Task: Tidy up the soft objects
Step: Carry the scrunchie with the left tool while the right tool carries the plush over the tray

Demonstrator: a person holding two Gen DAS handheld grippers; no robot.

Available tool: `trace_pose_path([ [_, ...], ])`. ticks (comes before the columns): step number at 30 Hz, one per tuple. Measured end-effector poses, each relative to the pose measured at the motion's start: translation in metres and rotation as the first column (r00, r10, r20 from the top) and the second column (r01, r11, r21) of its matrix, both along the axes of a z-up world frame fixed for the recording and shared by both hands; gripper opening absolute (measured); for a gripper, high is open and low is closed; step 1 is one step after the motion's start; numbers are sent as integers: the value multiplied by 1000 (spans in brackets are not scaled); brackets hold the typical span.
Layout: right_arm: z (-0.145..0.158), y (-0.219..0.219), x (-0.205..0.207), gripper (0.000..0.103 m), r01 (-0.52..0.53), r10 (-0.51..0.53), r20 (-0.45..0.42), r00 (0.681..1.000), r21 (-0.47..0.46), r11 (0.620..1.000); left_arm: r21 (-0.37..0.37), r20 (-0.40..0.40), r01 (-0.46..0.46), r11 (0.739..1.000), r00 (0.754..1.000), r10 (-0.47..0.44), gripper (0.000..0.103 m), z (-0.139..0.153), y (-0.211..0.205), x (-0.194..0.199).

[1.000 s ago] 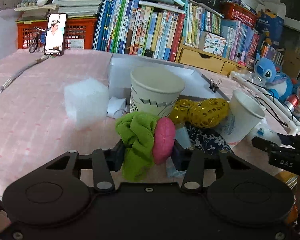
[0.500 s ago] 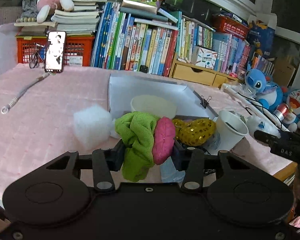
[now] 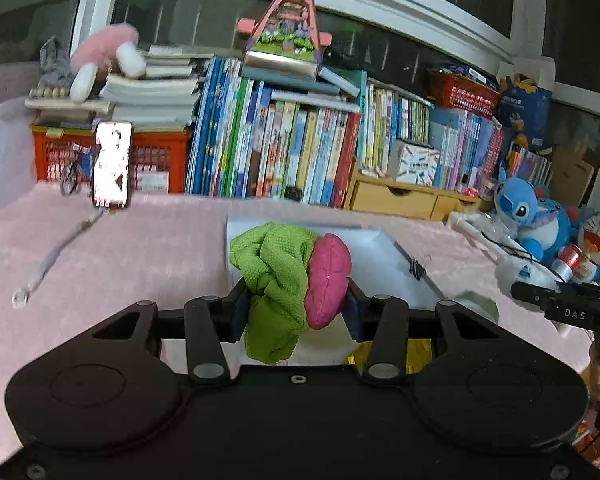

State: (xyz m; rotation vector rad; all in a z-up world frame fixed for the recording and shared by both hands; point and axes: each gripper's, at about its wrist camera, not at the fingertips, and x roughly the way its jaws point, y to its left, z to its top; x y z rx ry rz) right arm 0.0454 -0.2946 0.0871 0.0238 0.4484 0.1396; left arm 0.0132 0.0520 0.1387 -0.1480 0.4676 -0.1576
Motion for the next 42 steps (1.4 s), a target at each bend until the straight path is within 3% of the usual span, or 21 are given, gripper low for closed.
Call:
trace_pose_path([
  [10,20,25,64,66,-79,79,-70,994,13,997,37,-49,40,999,998,-39,44,18,-33,93],
  [17,22,44,109,66,-120,125,-160,979,43,992,73,-178,31,997,984,-18,44,-2,-56,166],
  [24,8,64,153,66,-148,153,-279,948,36,988,46,-326,19,999,945,-3,44,-23,-56,225],
  [31,-5,79,184,66,-168,167,-385,908,32,985,13,-463,27,1000,886,-18,44,-46,-46,272],
  [36,-14,88,204,66,-172,162,-439,884,17,985,30,-511,24,999,860,-5,44,-59,-44,295],
  [42,-30,97,225,66,-187,162,-534,829,8,982,30,-569,26,999,822,-4,44,-76,-42,313],
])
